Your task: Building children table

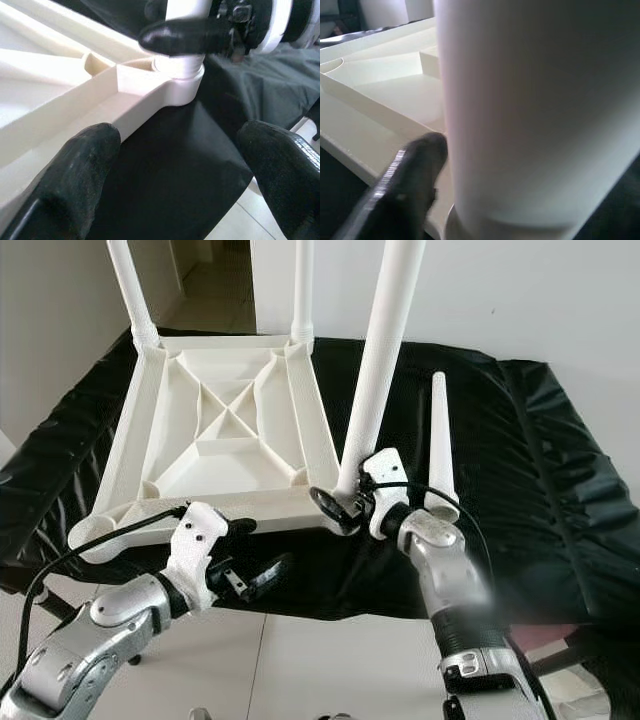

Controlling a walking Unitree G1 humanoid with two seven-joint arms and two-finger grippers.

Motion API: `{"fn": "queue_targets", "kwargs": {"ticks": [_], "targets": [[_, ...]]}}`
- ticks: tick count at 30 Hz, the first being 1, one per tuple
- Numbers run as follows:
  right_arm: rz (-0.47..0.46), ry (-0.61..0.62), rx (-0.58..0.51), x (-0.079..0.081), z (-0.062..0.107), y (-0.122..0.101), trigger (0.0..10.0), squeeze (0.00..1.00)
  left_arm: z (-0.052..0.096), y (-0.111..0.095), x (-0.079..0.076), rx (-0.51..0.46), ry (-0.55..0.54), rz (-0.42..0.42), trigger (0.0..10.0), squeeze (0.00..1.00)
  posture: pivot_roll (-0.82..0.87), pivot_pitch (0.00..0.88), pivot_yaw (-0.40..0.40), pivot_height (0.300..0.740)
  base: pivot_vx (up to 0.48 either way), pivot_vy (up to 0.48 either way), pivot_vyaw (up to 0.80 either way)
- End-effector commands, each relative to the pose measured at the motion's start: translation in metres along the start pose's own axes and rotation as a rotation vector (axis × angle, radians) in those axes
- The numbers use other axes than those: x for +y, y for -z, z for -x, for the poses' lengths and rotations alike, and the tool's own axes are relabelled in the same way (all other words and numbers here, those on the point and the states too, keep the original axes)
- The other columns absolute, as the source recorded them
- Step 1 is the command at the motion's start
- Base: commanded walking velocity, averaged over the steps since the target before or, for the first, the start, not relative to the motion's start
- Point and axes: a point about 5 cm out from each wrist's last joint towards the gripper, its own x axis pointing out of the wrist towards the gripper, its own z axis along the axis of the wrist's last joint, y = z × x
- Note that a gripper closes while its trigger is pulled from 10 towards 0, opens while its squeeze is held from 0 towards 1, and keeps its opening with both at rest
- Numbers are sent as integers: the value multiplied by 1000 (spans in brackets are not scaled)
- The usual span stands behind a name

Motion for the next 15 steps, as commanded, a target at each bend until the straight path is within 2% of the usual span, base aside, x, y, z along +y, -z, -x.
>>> {"fn": "queue_targets", "kwargs": {"ticks": [1, 11, 12, 13, 15], "targets": [[0, -14, 10, 3, -1, 4, 0, 0, 0, 5, -2, 12, 29, 9, 10000, 0, 40, 101, -9, 740, 0, 0, 0], [-25, 1, 25, 7, 6, 16, 0, 0, 0, 13, -5, 25, 19, 33, 10000, 0, 36, 105, -14, 740, 0, 0, 0], [-46, 43, 21, 8, 6, 15, 10000, 0, -1, 13, -5, 24, 19, 36, 10000, 0, 22, 109, -20, 740, 0, 0, 0], [-73, 116, 18, 9, 6, 13, 10000, 0, -2, 13, -5, 22, 17, 39, 10000, 0, 22, 109, -20, 740, 0, 0, 0], [-79, 150, 19, 9, 6, 12, 10000, 0, -2, 13, -5, 21, 16, 40, 10000, 0, 22, 109, -20, 740, 0, 0, 0]]}}
